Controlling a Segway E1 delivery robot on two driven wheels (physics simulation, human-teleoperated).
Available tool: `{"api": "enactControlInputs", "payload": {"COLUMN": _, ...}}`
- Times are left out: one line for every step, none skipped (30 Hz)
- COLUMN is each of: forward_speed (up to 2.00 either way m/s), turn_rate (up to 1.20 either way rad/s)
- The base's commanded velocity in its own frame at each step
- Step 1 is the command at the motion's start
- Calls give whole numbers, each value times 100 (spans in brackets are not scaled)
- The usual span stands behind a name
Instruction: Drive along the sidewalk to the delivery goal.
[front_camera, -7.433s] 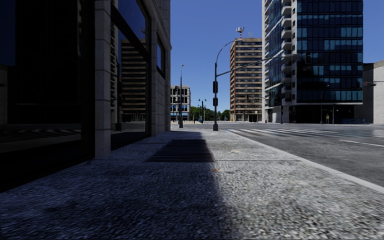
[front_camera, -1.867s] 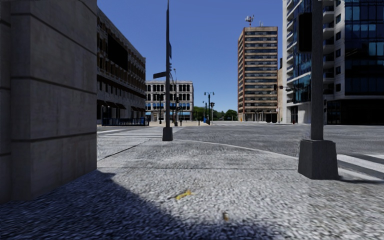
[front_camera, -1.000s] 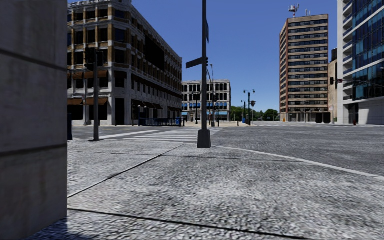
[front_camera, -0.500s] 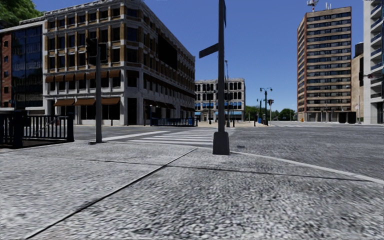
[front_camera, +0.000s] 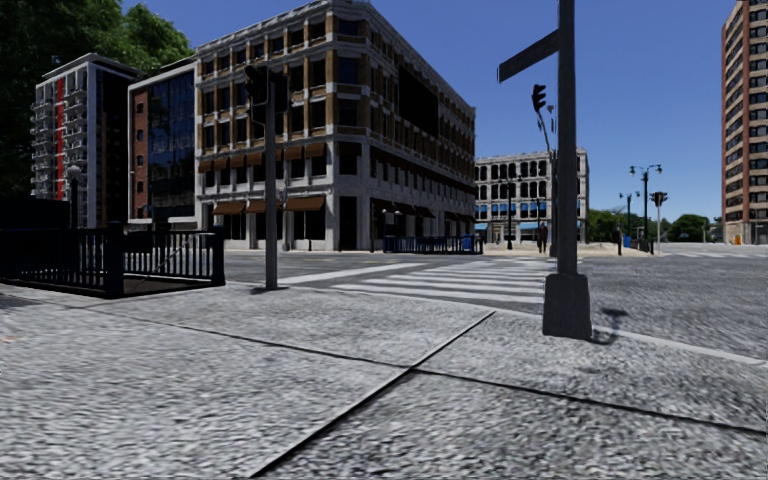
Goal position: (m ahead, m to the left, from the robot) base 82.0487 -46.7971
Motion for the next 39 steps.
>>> {"api": "enactControlInputs", "payload": {"forward_speed": 200, "turn_rate": 55}}
{"api": "enactControlInputs", "payload": {"forward_speed": 200, "turn_rate": 55}}
{"api": "enactControlInputs", "payload": {"forward_speed": 200, "turn_rate": 54}}
{"api": "enactControlInputs", "payload": {"forward_speed": 200, "turn_rate": 42}}
{"api": "enactControlInputs", "payload": {"forward_speed": 200, "turn_rate": 0}}
{"api": "enactControlInputs", "payload": {"forward_speed": 200, "turn_rate": 0}}
{"api": "enactControlInputs", "payload": {"forward_speed": 200, "turn_rate": 0}}
{"api": "enactControlInputs", "payload": {"forward_speed": 200, "turn_rate": 0}}
{"api": "enactControlInputs", "payload": {"forward_speed": 200, "turn_rate": 0}}
{"api": "enactControlInputs", "payload": {"forward_speed": 200, "turn_rate": 0}}
{"api": "enactControlInputs", "payload": {"forward_speed": 200, "turn_rate": 0}}
{"api": "enactControlInputs", "payload": {"forward_speed": 200, "turn_rate": 0}}
{"api": "enactControlInputs", "payload": {"forward_speed": 200, "turn_rate": 0}}
{"api": "enactControlInputs", "payload": {"forward_speed": 200, "turn_rate": 0}}
{"api": "enactControlInputs", "payload": {"forward_speed": 200, "turn_rate": 0}}
{"api": "enactControlInputs", "payload": {"forward_speed": 200, "turn_rate": 0}}
{"api": "enactControlInputs", "payload": {"forward_speed": 200, "turn_rate": 0}}
{"api": "enactControlInputs", "payload": {"forward_speed": 200, "turn_rate": 0}}
{"api": "enactControlInputs", "payload": {"forward_speed": 200, "turn_rate": 0}}
{"api": "enactControlInputs", "payload": {"forward_speed": 200, "turn_rate": 0}}
{"api": "enactControlInputs", "payload": {"forward_speed": 200, "turn_rate": 0}}
{"api": "enactControlInputs", "payload": {"forward_speed": 200, "turn_rate": 0}}
{"api": "enactControlInputs", "payload": {"forward_speed": 200, "turn_rate": 0}}
{"api": "enactControlInputs", "payload": {"forward_speed": 200, "turn_rate": 0}}
{"api": "enactControlInputs", "payload": {"forward_speed": 200, "turn_rate": 0}}
{"api": "enactControlInputs", "payload": {"forward_speed": 200, "turn_rate": 0}}
{"api": "enactControlInputs", "payload": {"forward_speed": 200, "turn_rate": 0}}
{"api": "enactControlInputs", "payload": {"forward_speed": 200, "turn_rate": 0}}
{"api": "enactControlInputs", "payload": {"forward_speed": 200, "turn_rate": 0}}
{"api": "enactControlInputs", "payload": {"forward_speed": 200, "turn_rate": 0}}
{"api": "enactControlInputs", "payload": {"forward_speed": 200, "turn_rate": -3}}
{"api": "enactControlInputs", "payload": {"forward_speed": 200, "turn_rate": -3}}
{"api": "enactControlInputs", "payload": {"forward_speed": 200, "turn_rate": -11}}
{"api": "enactControlInputs", "payload": {"forward_speed": 200, "turn_rate": -17}}
{"api": "enactControlInputs", "payload": {"forward_speed": 200, "turn_rate": -20}}
{"api": "enactControlInputs", "payload": {"forward_speed": 200, "turn_rate": -20}}
{"api": "enactControlInputs", "payload": {"forward_speed": 200, "turn_rate": -23}}
{"api": "enactControlInputs", "payload": {"forward_speed": 200, "turn_rate": -25}}
{"api": "enactControlInputs", "payload": {"forward_speed": 200, "turn_rate": -26}}
